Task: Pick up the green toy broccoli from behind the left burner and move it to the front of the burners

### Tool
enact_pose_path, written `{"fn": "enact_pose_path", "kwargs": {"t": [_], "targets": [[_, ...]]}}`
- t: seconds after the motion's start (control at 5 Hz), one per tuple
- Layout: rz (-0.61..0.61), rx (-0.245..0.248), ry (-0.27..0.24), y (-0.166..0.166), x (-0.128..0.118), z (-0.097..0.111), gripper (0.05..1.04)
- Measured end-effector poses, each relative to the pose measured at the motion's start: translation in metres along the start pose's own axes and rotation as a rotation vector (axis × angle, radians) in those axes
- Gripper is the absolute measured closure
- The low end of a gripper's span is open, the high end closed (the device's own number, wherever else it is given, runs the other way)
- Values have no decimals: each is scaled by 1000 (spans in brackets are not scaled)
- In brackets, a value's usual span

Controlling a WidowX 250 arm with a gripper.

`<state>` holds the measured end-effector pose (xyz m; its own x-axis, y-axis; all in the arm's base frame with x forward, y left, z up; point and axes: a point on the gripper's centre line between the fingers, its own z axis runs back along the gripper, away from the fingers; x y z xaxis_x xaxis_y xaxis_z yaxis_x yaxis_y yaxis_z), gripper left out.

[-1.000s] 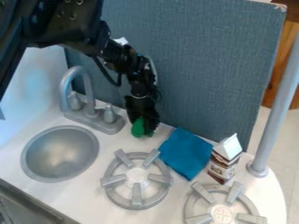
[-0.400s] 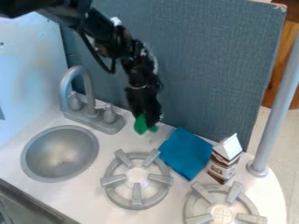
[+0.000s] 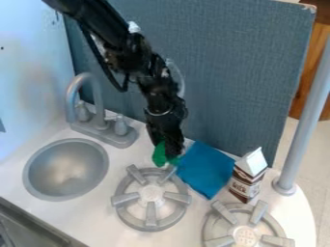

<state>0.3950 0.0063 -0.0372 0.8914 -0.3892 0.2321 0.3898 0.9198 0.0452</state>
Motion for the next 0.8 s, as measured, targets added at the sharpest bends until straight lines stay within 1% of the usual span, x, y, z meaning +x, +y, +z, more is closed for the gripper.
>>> {"fn": "enact_pose_path", "kwargs": {"t": [0.2,0.4,0.8], "targets": [[-94,-15,3,-30,-15,3,356],[-162,-27,1,-59,-15,1,356],[-258,-47,-2,-104,-10,-2,356]]}}
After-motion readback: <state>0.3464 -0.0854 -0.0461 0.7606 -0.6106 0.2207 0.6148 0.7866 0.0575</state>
